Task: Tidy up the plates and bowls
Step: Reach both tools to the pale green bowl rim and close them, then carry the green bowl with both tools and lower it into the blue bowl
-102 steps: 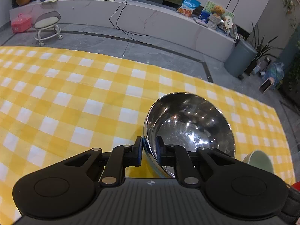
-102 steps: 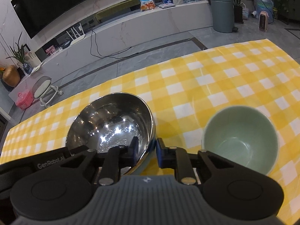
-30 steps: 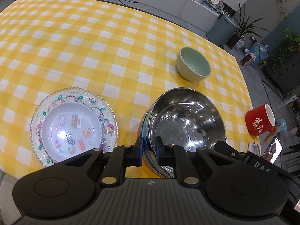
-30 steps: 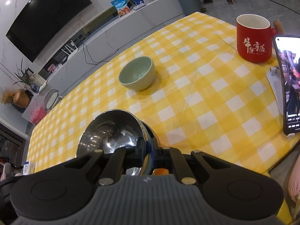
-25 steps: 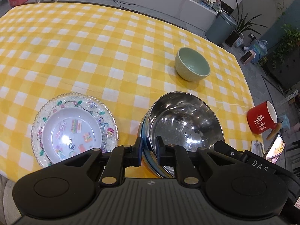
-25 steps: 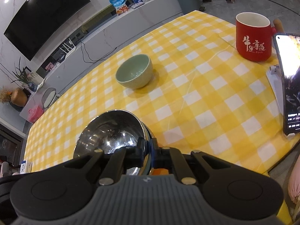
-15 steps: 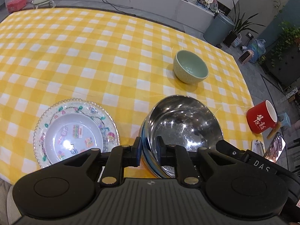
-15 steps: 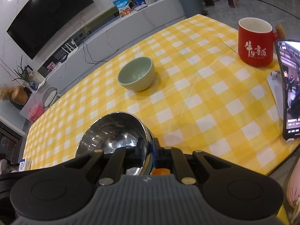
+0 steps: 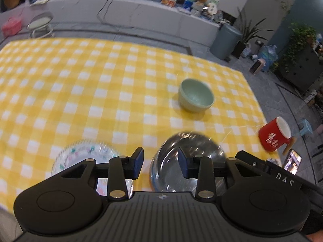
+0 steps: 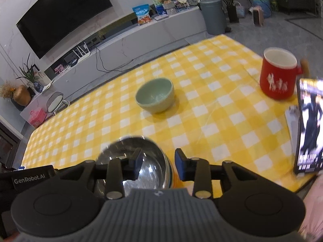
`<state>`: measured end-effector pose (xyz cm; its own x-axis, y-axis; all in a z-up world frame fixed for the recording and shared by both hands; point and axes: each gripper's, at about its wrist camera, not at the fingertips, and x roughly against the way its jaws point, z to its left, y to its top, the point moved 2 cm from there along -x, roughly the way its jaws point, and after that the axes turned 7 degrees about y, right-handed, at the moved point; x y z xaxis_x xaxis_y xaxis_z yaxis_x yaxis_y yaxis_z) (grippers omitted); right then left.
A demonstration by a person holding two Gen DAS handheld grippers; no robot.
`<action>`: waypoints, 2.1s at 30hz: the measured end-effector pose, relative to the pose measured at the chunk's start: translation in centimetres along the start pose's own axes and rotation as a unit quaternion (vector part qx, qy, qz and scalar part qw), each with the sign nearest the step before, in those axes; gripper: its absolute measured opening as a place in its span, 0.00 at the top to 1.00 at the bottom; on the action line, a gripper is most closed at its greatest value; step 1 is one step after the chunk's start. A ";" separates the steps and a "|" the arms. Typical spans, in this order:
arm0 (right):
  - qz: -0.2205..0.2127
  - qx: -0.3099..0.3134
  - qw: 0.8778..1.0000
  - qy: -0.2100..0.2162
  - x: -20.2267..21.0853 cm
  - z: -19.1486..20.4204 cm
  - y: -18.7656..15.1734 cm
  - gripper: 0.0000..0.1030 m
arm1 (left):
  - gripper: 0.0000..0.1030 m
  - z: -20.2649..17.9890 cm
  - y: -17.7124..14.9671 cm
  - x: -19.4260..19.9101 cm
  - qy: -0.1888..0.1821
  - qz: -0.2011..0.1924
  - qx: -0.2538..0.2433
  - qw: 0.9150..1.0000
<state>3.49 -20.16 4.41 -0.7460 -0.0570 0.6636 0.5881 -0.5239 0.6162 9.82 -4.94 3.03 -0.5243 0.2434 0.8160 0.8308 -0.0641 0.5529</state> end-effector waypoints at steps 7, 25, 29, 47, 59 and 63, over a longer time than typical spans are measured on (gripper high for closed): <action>-0.018 0.016 1.000 -0.004 -0.5 1.0 5.2 0.62 | 0.53 -2.2 4.6 -0.6 -0.042 -0.018 -0.022 0.999; 0.046 -0.023 0.999 -0.013 -15.1 -3.5 10.9 0.70 | 0.59 -5.4 10.7 -15.2 -0.030 0.035 -0.044 0.998; 0.052 -0.020 0.998 -0.013 -17.2 -3.6 11.9 0.71 | 0.59 -5.8 11.4 -17.3 -0.021 0.046 -0.055 0.997; 0.085 -0.030 0.996 -0.014 -20.7 -5.8 10.5 0.88 | 0.93 -6.1 11.2 -21.0 -0.001 0.077 -0.079 0.994; 0.089 -0.049 0.995 -0.003 -19.4 -5.6 10.7 0.92 | 0.94 -6.6 11.2 -18.9 0.018 0.077 -0.086 0.993; 0.077 -0.041 0.996 0.012 -17.5 -4.4 10.9 0.93 | 0.94 -6.3 11.5 -16.6 0.022 0.070 -0.074 0.995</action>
<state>21.58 -28.65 -2.33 -0.6561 -0.1617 0.7372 0.6697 -0.5751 0.4699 26.88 -15.84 -3.11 -0.4158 0.1792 0.8916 0.8614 -0.2369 0.4493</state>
